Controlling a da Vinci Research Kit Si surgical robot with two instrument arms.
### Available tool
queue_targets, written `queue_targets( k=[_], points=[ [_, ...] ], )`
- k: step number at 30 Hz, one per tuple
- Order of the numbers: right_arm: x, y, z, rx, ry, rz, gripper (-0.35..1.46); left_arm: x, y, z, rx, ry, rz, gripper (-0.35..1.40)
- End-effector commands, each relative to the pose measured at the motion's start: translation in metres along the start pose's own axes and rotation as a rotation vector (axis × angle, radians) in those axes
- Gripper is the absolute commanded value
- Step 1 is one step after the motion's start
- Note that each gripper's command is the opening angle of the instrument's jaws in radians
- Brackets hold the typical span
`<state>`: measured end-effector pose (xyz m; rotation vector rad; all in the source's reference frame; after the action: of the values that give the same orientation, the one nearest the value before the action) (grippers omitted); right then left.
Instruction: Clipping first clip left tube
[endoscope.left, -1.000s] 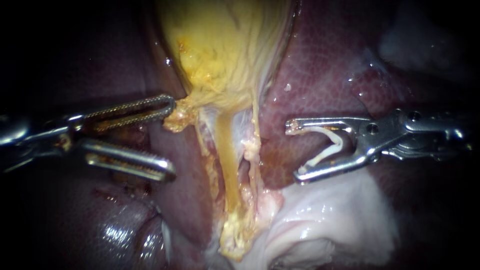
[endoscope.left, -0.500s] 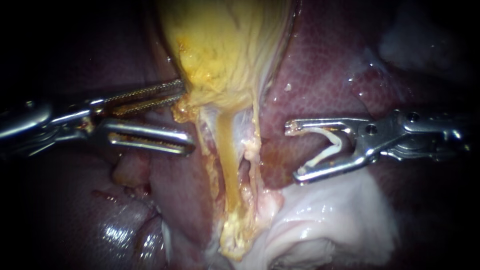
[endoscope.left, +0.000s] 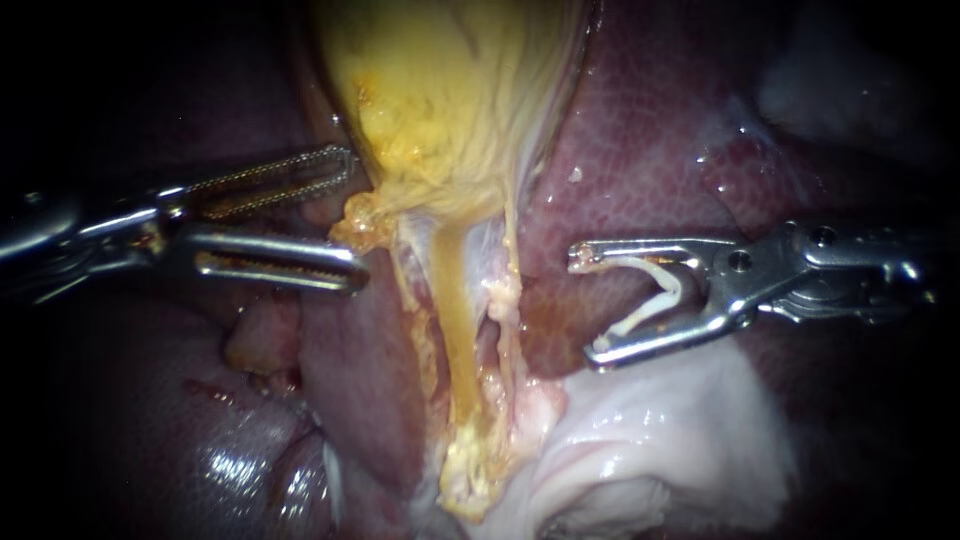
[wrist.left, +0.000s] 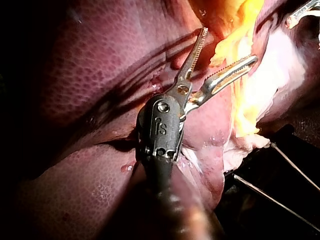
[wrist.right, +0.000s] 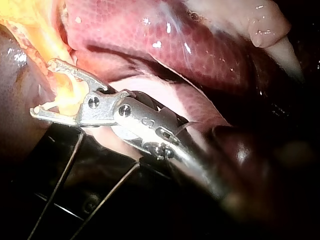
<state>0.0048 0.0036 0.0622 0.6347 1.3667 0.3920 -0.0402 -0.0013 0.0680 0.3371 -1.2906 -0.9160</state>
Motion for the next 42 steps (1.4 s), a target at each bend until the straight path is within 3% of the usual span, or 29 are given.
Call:
queue_targets(
  k=[1, 10, 13, 20, 24, 28, 37, 42],
  points=[
    [0.0, 0.0, 0.0001, 0.0, 0.001, 0.0, 0.6, 0.0002, -0.0001, 0.0003, 0.001, 0.01, -0.01, 0.42],
    [-0.0001, 0.0001, 0.0002, -0.002, 0.001, 0.0, 0.6, 0.0004, -0.0003, 0.0007, 0.0, 0.026, -0.05, 0.0],
    [-0.0001, 0.0001, 0.0002, -0.002, 0.001, -0.001, 0.6, 0.0003, -0.0003, 0.0005, -0.002, 0.034, -0.073, -0.33],
    [-0.001, 0.0001, 0.0006, 0.009, -0.001, -0.013, 0.6, -0.0003, -0.0007, -0.0006, 0.0, 0.062, -0.111, -0.35],
    [-0.0028, 0.0, 0.0021, 0.028, 0.007, 0.009, 0.6, -0.0004, -0.0008, -0.0007, 0.0, 0.065, -0.111, -0.35],
    [-0.0057, 0.0, 0.0049, 0.042, 0.016, 0.025, 0.6, -0.0008, -0.001, -0.0009, 0.001, 0.066, -0.113, -0.35],
    [-0.0126, 0.0016, 0.0097, 0.069, -0.025, 0.073, 0.6, -0.0023, -0.0021, -0.0023, 0.004, 0.068, -0.12, -0.35],
    [-0.0147, 0.0026, 0.0108, 0.067, -0.042, 0.08, 0.6, -0.0027, -0.0025, -0.0032, 0.006, 0.069, -0.122, -0.35]
  ],
)
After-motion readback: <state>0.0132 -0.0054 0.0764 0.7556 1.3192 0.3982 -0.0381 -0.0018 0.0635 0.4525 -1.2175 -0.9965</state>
